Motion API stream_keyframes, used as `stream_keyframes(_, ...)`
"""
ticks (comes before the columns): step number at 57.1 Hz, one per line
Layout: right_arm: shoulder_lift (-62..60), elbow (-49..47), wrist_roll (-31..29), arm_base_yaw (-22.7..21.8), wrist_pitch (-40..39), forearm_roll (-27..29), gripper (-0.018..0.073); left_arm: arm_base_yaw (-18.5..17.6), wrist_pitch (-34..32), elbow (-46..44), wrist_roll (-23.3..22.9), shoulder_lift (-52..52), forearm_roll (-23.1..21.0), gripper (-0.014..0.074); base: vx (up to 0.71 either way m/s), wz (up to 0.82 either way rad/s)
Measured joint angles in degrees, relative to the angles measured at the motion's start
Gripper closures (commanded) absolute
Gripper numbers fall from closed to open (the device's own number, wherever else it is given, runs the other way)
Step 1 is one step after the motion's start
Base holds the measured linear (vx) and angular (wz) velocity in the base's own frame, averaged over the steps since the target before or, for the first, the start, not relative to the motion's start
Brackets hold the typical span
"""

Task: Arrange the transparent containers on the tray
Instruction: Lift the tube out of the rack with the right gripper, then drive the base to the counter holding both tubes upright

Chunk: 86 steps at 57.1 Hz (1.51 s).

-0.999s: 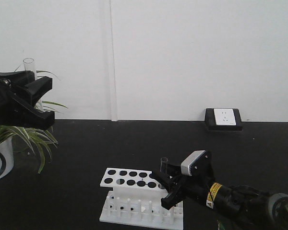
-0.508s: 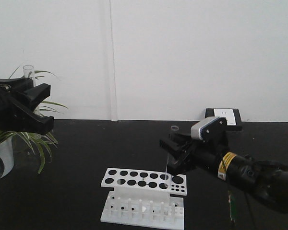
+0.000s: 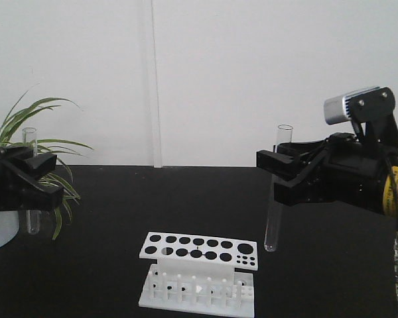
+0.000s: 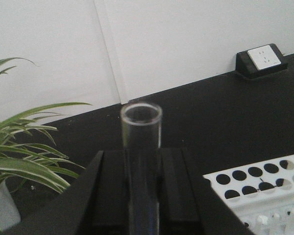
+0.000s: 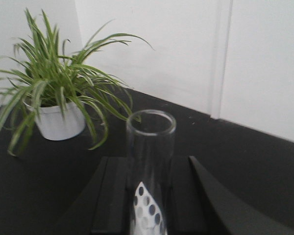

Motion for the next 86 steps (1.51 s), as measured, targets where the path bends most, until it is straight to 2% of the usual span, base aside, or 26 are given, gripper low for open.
stream_keyframes(5,-2.89,1.58,4.62,0.0,-0.06,-2.03,0.0572,-0.83,-1.55,4.43,0.0,-3.62,-0.21,0.0597,0.0,0.0)
stream_keyframes(19,-7.76,5.54,6.22,0.0,1.14,-2.89,0.0572,-1.78,-5.04,13.3,0.05,-11.13,-0.34,0.0597,0.0,0.0)
stream_keyframes(86,-8.04,5.59,6.38,0.0,1.39,-2.94,0.0571,-1.78,-5.89,13.52,0.05,-12.29,-0.34,0.0597,-0.01,0.0)
